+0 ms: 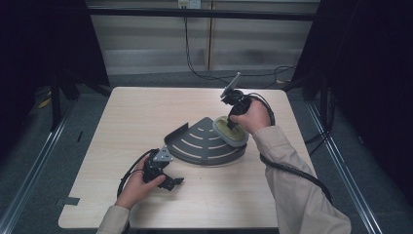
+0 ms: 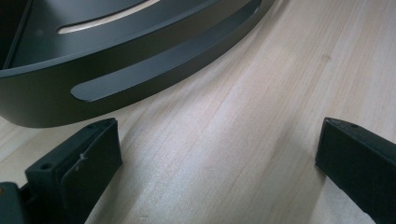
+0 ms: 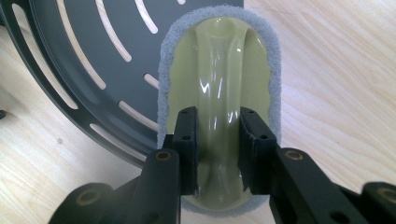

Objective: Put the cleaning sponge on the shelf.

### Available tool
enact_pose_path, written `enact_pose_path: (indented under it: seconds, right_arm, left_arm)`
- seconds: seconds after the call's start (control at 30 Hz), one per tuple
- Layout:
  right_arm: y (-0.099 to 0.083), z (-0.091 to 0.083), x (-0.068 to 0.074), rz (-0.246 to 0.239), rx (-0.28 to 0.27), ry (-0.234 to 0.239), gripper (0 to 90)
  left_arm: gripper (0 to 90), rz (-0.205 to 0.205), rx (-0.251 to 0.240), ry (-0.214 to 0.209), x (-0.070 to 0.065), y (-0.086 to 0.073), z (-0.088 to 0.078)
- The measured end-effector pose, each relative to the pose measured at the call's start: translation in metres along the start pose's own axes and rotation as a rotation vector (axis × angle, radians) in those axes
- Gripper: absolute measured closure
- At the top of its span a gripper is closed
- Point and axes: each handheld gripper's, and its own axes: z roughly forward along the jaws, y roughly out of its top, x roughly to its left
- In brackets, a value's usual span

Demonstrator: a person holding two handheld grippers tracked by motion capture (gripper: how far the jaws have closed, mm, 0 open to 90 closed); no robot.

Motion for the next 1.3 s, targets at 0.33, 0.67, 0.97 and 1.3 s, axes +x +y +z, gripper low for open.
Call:
enact_pose_path:
  seconds: [0.33, 0.67, 0.97, 1.3]
  right_arm:
    - [0.0, 0.01, 0.001, 0.002, 0.001, 0.019, 70.8]
    - [0.001, 0.02, 0.002, 0.004, 0.003, 0.035, 70.8]
    - [0.0, 0.028, 0.002, 0.002, 0.009, 0.048, 70.7]
    - [-0.001, 0.034, 0.002, 0.001, 0.01, 0.051, 70.7]
  left_arm:
    - [0.0, 0.0, 0.0, 0.0, 0.0, 0.0, 0.0]
    - [0.0, -0.002, 0.0, 0.002, 0.0, 0.0, 0.0]
    - [0.0, -0.001, 0.0, 0.002, 0.0, 0.0, 0.0]
    - [0.0, 0.0, 0.0, 0.001, 0.0, 0.0, 0.0]
